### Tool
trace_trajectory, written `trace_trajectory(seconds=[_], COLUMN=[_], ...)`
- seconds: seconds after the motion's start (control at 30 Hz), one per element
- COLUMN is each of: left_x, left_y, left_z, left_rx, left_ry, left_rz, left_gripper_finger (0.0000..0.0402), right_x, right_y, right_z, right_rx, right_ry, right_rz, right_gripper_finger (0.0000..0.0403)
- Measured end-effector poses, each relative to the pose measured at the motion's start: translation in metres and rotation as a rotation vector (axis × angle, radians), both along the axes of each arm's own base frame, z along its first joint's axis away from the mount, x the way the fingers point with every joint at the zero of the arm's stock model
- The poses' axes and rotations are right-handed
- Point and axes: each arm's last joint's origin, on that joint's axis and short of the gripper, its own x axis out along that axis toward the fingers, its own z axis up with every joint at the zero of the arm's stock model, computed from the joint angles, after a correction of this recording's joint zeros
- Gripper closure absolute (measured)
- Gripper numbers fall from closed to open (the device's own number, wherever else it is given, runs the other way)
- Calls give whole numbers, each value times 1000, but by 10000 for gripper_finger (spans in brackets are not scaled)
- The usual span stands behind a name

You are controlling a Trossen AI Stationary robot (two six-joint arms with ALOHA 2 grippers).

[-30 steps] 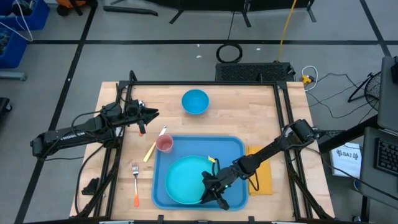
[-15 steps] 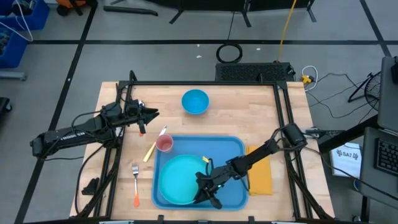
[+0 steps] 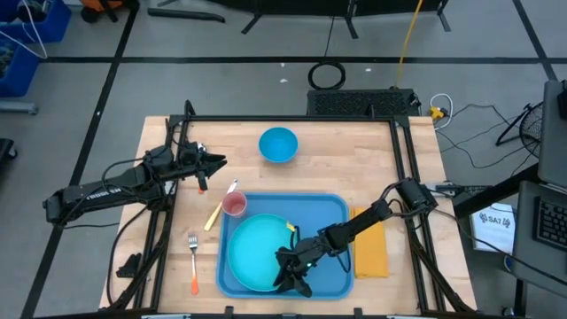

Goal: Set up tray
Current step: Put the blue bowl on the green plate

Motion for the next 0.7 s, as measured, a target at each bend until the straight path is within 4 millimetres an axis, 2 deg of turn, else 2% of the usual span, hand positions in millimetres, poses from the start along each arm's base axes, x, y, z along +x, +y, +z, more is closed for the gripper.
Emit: trace_trajectory(seconds=[0.1, 0.2, 0.27, 0.4, 0.5, 0.7], left_x=[0, 0, 0, 0, 0, 0], left_y=[0, 0, 0, 0, 0, 0], left_z=[0, 0, 0, 0, 0, -2], left_rx=[-1, -3, -12, -25, -27, -112], left_ry=[0, 1, -3, -9, -9, -15], left_rz=[0, -5, -6, -5, -3, 22], left_gripper_finger=[289, 289, 289, 289, 289, 289], right_x=[0, -1, -3, -13, -27, -59], right_y=[1, 1, 0, -10, -29, -87], right_z=[0, 10, 27, 74, 106, 151], right_rx=[-2, 2, -8, -98, -271, -668], right_ry=[-2, -29, -80, -184, -200, -86], right_rz=[2, 13, 40, 56, -35, -419], right_gripper_finger=[271, 259, 252, 249, 251, 250])
